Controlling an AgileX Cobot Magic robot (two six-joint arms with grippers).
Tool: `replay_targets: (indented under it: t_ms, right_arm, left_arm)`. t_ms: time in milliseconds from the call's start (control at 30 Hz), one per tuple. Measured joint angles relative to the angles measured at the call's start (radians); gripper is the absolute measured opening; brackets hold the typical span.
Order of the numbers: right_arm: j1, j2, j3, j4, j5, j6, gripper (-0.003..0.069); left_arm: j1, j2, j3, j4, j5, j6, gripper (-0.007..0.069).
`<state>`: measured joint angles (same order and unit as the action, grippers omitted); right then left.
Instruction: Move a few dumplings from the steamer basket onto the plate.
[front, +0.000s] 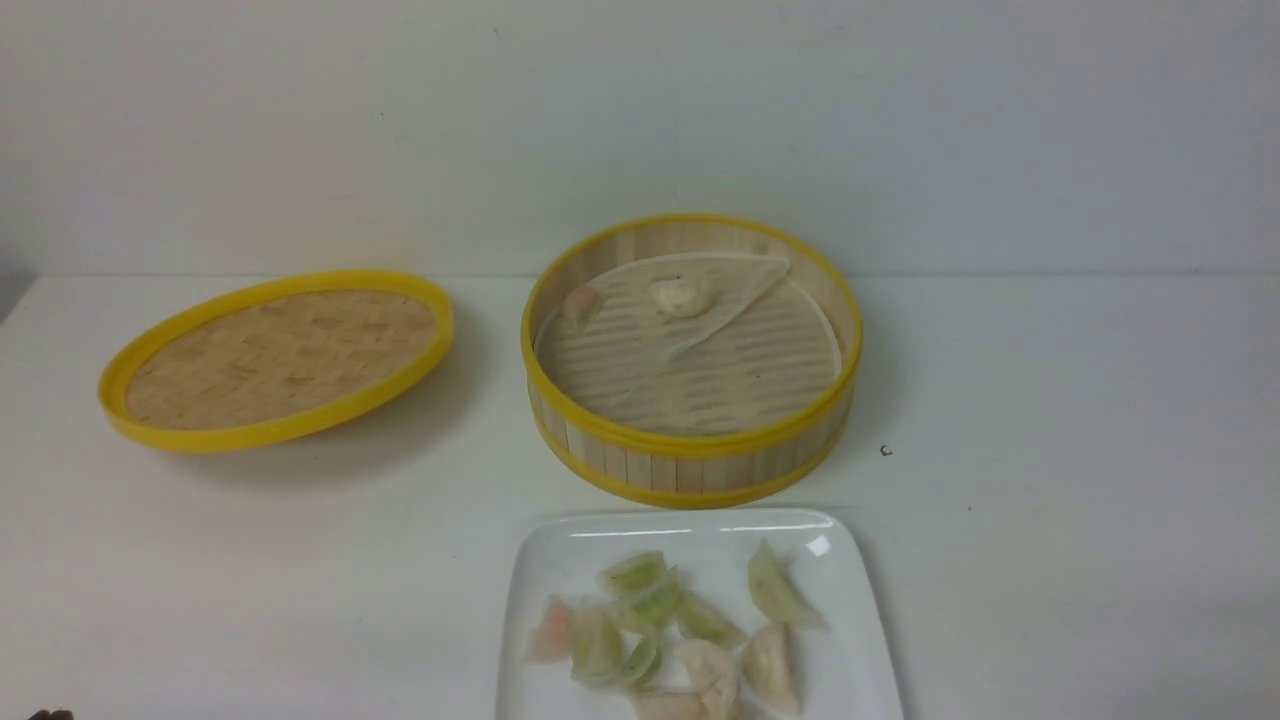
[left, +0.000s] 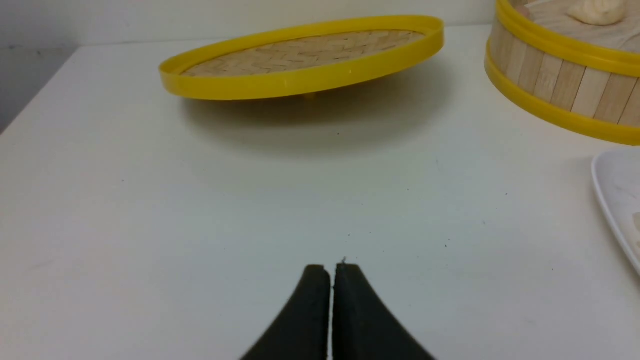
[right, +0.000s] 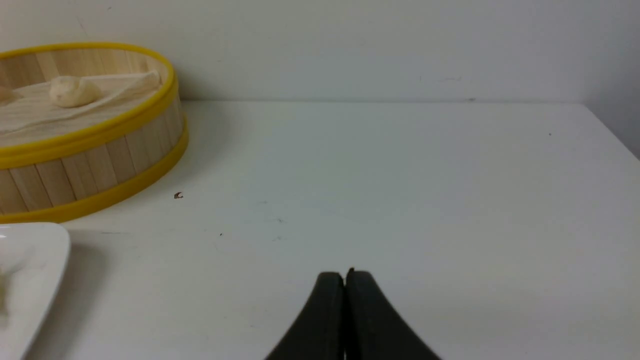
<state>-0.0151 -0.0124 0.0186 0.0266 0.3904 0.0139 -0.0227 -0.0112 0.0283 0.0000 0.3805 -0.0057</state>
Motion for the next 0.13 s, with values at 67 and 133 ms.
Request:
replay_targets:
  t_ms: [67, 133]
  right_arm:
    - [0.000, 0.000, 0.000, 0.000, 0.000, 0.000, -0.0015]
    - [0.000, 0.000, 0.000, 0.000, 0.000, 0.000, -0.0015]
  left_arm:
    - [0.000, 0.000, 0.000, 0.000, 0.000, 0.000, -0.0006]
    - [0.000, 0.000, 0.000, 0.000, 0.000, 0.000, -0.0006]
